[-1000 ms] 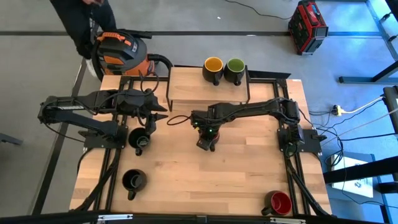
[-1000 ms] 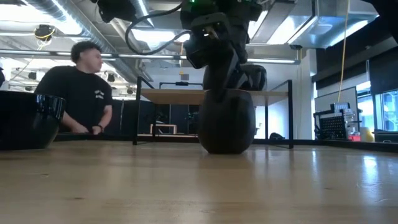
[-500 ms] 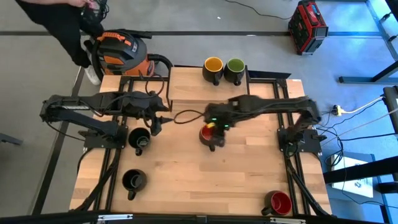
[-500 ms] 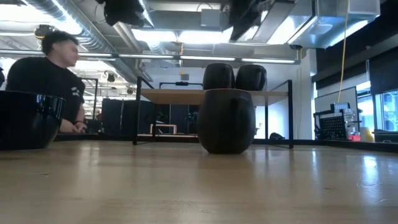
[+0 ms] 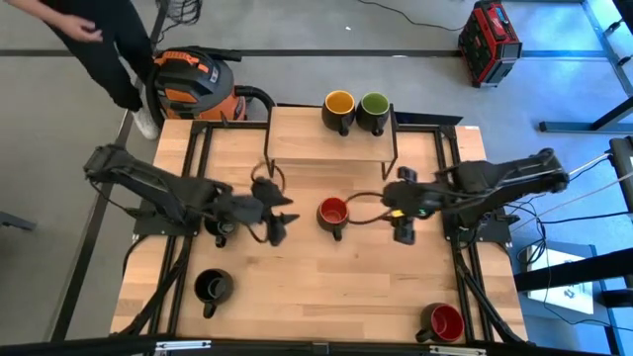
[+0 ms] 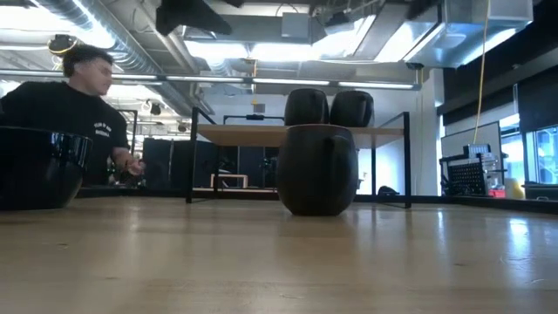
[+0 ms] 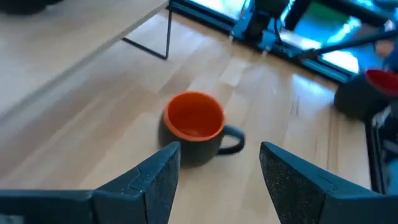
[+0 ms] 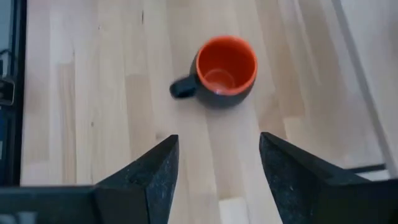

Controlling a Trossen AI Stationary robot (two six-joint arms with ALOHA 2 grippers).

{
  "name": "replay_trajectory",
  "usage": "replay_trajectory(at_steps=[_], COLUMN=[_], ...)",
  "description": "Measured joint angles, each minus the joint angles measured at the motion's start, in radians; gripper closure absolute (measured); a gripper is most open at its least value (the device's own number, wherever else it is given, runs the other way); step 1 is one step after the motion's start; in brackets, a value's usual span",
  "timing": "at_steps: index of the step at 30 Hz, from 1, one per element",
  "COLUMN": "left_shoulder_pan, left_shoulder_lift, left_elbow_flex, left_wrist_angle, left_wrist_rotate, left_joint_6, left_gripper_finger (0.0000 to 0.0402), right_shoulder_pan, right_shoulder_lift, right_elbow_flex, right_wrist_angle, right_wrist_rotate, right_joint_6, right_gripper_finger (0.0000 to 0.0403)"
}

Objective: Place coffee mugs
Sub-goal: Put the orange mug on the shelf

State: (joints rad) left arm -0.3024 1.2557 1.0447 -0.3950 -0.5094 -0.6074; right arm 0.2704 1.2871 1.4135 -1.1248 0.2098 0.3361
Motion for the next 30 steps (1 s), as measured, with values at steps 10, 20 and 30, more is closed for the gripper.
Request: replay_trajectory(at_steps=[10,20,30], left_shoulder_pan=[-0.096,-0.103,-0.084], left_shoulder_lift=[0.269,0.581,0.806], left_elbow_flex=[0.002,0.23,0.417], left_wrist_angle=[0.126,0.142,0.148], left_wrist_rotate=[-0.112,-0.138,-0.249], left_joint_6=[-0.388,-0.458,-0.524], left_gripper_finger=[0.0186,0.0186,0.0186], right_shoulder_pan=[0.052,0.051,0.051], right_shoulder_lift=[-0.181,-0.212,-0.212], right_elbow_flex=[-0.191,-0.203,-0.203], right_wrist_angle=[0.028,0.013,-0.003], right_wrist_rotate=[0.0,-0.011,-0.012], right_joint_6=[0.052,0.005,-0.023], right_gripper_finger=[0.0194,0.0194,0.0194])
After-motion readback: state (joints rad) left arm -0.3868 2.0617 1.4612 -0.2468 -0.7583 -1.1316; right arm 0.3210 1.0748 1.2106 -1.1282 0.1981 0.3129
